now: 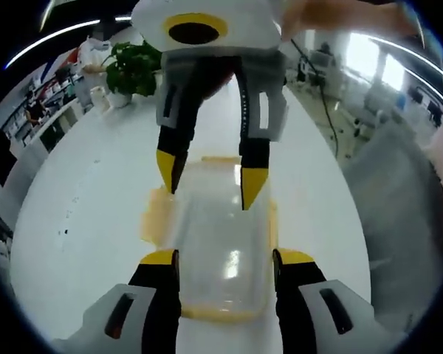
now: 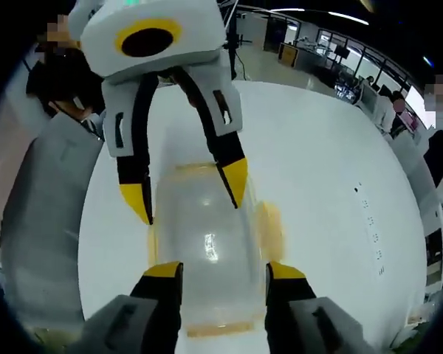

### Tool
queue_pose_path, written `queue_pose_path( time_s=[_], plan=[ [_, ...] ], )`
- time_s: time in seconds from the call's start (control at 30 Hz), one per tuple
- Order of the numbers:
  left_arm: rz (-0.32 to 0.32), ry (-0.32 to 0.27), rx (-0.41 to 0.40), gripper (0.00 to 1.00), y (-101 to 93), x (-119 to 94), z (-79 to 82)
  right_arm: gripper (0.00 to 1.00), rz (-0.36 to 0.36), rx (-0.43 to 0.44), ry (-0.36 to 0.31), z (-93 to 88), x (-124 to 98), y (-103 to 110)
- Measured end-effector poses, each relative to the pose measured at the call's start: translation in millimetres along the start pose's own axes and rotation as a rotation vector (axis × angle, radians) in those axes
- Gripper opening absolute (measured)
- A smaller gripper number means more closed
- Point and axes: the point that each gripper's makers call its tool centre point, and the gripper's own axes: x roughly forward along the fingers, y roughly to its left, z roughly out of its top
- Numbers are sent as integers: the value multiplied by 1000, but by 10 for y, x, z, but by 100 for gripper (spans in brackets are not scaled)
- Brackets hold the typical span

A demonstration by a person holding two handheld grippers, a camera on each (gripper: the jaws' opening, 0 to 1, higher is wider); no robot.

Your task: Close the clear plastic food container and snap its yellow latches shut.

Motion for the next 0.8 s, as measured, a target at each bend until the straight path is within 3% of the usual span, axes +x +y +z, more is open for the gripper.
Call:
queue_pose_path(
  time_s=[0.27, 0.5, 0.67, 0.8],
  plan=[
    [8, 6, -8, 51, -11, 7, 3, 51, 16, -5, 16, 4, 9, -48],
    [5, 20, 15, 55, -41, 16, -14, 51, 94, -6, 34, 8, 50, -46],
    [19, 15, -52, 55, -23, 24, 29, 52, 130, -9, 46, 14, 74, -55],
    [37, 22, -28, 56, -39, 51, 25, 51, 156, 15, 25, 40, 93, -42]
  ],
)
